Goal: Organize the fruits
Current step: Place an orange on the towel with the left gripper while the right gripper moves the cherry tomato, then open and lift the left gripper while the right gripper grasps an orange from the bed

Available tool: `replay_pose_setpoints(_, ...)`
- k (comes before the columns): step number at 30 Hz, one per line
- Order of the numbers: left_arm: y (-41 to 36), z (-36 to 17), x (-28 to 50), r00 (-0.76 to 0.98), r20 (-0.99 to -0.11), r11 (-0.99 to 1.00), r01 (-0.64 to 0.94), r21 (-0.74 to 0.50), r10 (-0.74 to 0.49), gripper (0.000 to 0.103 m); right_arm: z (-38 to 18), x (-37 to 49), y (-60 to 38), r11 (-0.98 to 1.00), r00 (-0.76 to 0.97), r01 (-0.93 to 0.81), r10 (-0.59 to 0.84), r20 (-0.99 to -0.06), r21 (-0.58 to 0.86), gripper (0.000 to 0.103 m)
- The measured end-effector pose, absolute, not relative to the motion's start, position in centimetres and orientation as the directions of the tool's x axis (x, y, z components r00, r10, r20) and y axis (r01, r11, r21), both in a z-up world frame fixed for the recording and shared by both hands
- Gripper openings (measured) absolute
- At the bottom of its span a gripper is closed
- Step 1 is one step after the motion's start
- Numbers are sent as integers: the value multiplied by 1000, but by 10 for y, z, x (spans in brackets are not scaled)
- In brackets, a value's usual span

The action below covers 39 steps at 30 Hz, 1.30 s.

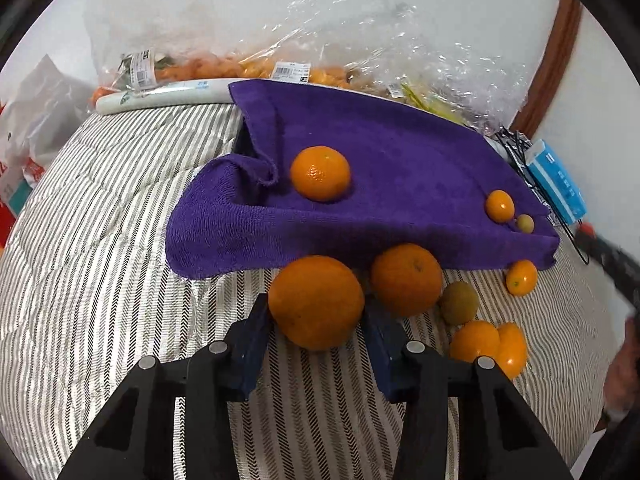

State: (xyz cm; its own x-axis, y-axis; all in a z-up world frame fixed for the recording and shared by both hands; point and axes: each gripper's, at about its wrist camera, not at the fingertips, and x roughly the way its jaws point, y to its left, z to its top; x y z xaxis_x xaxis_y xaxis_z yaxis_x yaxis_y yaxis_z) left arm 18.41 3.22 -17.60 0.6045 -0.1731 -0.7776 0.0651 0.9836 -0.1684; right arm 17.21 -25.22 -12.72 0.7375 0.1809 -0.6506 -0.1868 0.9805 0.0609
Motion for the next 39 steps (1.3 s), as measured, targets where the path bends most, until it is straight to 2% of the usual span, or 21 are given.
replay_pose_setpoints(6,45,-164,179,619,-766,982,52,-179,-172,42,-135,216,-250,986,732,-159,151,-664,49,24)
replay_pose_setpoints(14,63,-143,195,645,-735,965,19,-262,-212,42,-164,234,-249,988,698,-153,132,-704,34,24)
replay_pose_setpoints(25,17,-130,241,666,-700,962,103,-254,-256,42,-167,233,-255,987,699,-149,142,-701,52,24)
replay_pose_setpoints(39,-18,-161,266,627,-737,968,165,-189,-251,42,-162,225,-251,983,722,-158,179,-669,92,47)
